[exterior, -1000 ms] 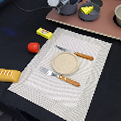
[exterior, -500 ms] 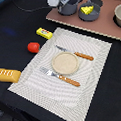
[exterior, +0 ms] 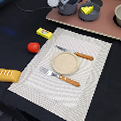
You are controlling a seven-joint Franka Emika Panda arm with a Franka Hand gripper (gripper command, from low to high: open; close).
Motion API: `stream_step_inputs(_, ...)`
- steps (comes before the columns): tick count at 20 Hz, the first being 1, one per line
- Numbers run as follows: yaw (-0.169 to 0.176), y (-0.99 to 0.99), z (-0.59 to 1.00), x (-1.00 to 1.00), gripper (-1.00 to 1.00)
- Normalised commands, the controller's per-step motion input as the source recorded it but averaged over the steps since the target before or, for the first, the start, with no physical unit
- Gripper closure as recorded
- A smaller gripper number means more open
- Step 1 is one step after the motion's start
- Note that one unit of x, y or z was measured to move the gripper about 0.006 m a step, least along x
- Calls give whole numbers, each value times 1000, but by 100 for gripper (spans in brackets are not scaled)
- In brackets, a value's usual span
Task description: Interact with the objects in diverse but meaningful ways.
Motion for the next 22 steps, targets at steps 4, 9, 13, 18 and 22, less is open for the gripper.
stream_step_inputs(4,-4,139,-20,107,100)
stream_step_inputs(9,9,62,37,-2,100)
stream_step_inputs(13,57,20,0,-236,100)
stream_step_inputs(18,68,0,59,-470,100)
stream_step_inputs(22,82,0,62,-477,100)
